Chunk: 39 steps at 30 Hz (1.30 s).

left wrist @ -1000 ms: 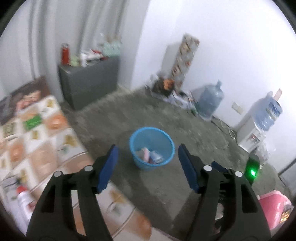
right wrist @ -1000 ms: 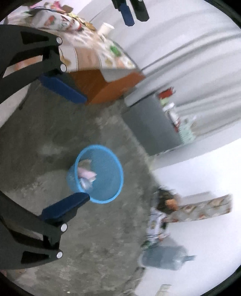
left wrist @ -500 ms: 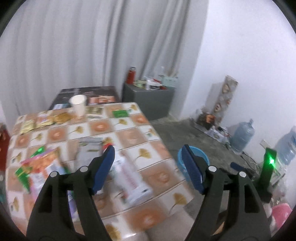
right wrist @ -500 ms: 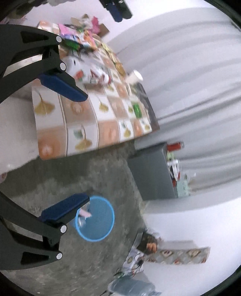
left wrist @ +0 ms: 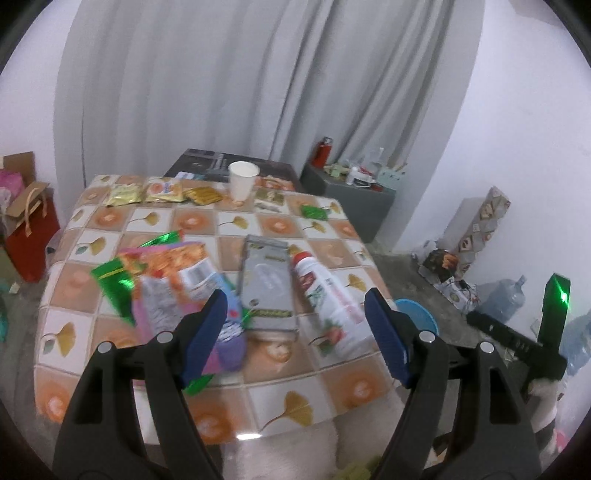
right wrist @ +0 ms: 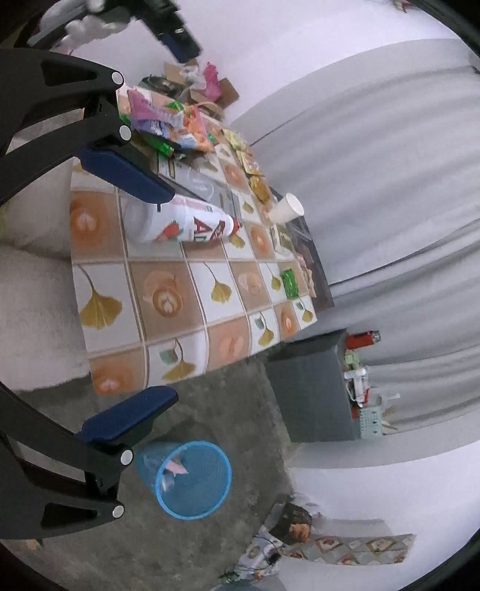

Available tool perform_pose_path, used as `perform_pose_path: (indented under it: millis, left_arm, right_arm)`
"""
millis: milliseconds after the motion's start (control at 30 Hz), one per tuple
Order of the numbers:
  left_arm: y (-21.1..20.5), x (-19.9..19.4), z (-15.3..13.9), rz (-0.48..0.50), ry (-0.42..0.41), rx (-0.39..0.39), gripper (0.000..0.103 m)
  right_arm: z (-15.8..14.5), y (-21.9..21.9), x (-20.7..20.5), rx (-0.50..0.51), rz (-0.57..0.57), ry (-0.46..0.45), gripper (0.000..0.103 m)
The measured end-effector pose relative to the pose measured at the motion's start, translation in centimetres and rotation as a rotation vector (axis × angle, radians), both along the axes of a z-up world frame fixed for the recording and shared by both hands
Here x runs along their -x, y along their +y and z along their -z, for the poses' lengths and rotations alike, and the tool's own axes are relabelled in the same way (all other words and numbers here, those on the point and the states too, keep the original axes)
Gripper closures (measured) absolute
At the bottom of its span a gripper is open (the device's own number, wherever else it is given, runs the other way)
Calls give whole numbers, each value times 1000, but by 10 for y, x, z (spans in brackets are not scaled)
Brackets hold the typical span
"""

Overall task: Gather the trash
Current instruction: 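Move both tools back toward the table, then grasp the boxed charging cable with the left tool while the right tool grasps the white milk bottle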

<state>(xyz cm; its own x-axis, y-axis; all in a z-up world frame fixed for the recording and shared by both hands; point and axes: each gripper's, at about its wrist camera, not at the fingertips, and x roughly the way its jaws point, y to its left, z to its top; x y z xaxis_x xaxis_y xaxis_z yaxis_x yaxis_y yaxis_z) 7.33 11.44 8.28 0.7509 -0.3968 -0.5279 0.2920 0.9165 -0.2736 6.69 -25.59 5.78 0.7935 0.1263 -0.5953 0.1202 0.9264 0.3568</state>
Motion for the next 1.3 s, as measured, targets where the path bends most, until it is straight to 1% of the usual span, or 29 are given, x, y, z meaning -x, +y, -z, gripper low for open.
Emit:
perform_pose_path:
  millis: [133, 233, 300, 467, 633, 867, 967, 1067, 1133, 1200, 1267, 1300]
  left_arm:
    - [13, 4, 9, -13, 17, -16, 30]
    - [21, 2, 19, -10, 41, -1, 30]
    - [21, -1, 26, 3, 60, 9, 30]
    - [12, -19, 41, 52, 100, 4, 30]
    - [6, -37, 43, 87, 115, -3, 30]
    - [4, -55, 44, 87, 138, -36, 30]
    - [0, -69, 44, 82, 182, -62, 28]
    - [-11, -92, 43, 87, 228, -126, 27]
    - [-17, -109, 41, 109, 247, -143, 27]
    - [-23, -129, 39, 127, 282, -147, 27]
    - [-30, -157, 42, 152, 340, -128, 27]
    - [-32, -169, 45, 148, 377, -124, 27]
  right_arm:
    - [6, 11, -18, -29, -31, 26, 7]
    - [12, 24, -37, -41, -69, 64, 7]
    - [15, 31, -48, -45, -90, 83, 7]
    - [16, 52, -81, -29, -130, 116, 7]
    - [21, 73, -116, -6, -187, 149, 7]
    - [49, 98, -165, 29, -269, 263, 8]
    - [62, 104, -179, 32, -292, 307, 12]
    - [73, 108, -187, 27, -318, 342, 16]
    - [79, 107, -191, 18, -326, 366, 25]
    - [86, 103, -193, -29, -337, 383, 29]
    - [88, 98, -193, -67, -345, 381, 34]
    - [87, 96, -192, -76, -342, 378, 38]
